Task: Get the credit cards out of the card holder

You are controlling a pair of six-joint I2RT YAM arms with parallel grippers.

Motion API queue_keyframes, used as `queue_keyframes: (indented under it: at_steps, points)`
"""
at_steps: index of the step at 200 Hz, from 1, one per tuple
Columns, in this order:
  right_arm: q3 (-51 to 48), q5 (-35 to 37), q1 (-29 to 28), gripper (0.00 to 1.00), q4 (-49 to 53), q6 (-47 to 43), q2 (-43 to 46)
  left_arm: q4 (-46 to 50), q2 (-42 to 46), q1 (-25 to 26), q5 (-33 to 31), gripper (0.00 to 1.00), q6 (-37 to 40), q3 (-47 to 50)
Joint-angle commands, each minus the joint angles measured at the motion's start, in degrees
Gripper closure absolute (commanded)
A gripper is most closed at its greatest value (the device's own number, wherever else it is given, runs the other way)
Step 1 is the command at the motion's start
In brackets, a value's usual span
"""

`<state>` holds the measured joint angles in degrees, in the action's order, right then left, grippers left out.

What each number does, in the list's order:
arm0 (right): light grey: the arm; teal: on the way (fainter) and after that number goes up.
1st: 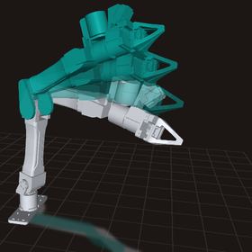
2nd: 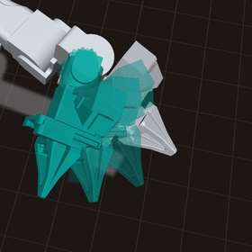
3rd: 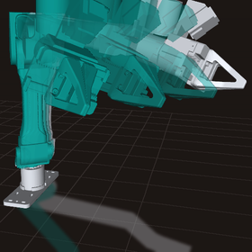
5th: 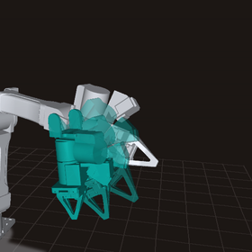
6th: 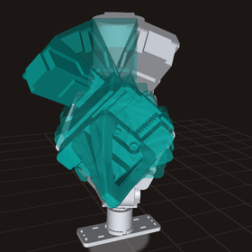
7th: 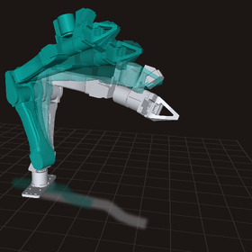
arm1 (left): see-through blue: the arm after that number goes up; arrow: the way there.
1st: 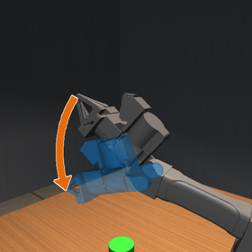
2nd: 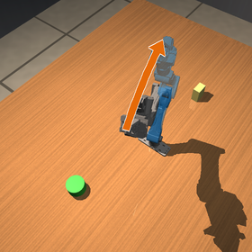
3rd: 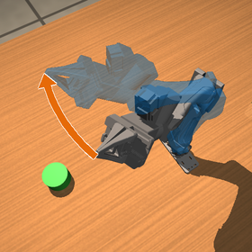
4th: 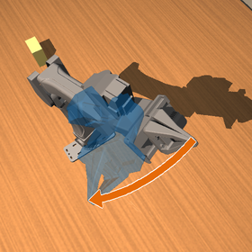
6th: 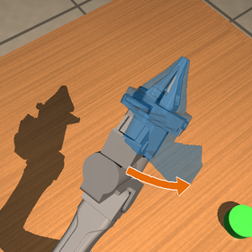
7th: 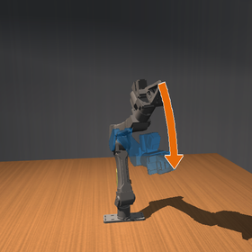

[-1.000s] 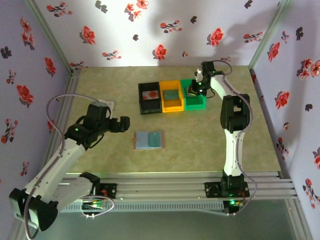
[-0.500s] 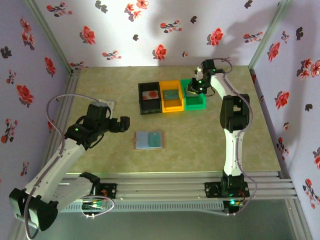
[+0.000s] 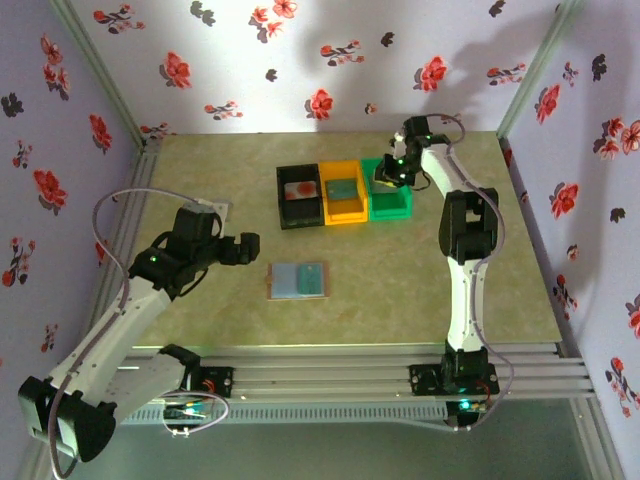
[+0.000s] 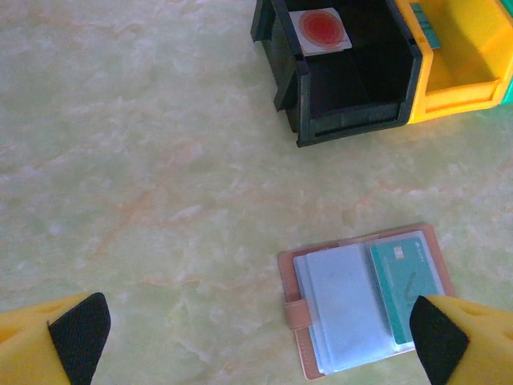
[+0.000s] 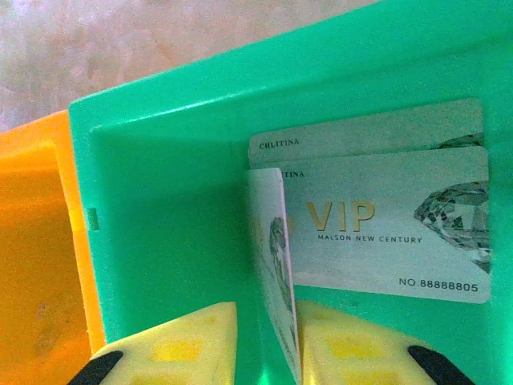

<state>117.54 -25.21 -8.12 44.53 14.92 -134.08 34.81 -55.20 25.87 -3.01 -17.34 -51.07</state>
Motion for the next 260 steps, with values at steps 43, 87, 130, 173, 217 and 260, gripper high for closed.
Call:
queue_keyframes:
  at_steps: [43, 87, 130, 173, 217, 260]
  points:
    - [2.72, 3.06, 0.30, 0.73, 3.16, -0.78, -0.13, 0.88, -0.02, -0.05, -0.95, 0.00, 1.39, -2.11]
    - [3.40, 4.29, 0.30, 0.72, 3.56, -0.35, 0.40, 0.88, 0.07, -0.11, -0.94, 0.00, 1.44, -2.11]
    - [3.44, 5.65, 0.38, 0.71, 3.58, -0.06, 0.91, 0.96, -0.04, -0.06, -0.76, 0.00, 1.43, -2.11]
    - [3.58, 6.91, 0.38, 0.71, 3.50, 0.46, 1.58, 1.25, -0.02, -0.09, -1.28, 0.00, 1.38, -2.28]
    - [3.67, 8.76, 0.45, 0.70, 3.09, 0.94, 2.94, 1.32, -0.13, -0.11, -1.47, 0.00, 1.18, -2.37]
    - [4.70, 9.35, 0.80, 0.66, 2.55, 2.09, 3.60, 1.23, 0.08, -0.11, -1.91, 0.00, 1.08, -2.37]
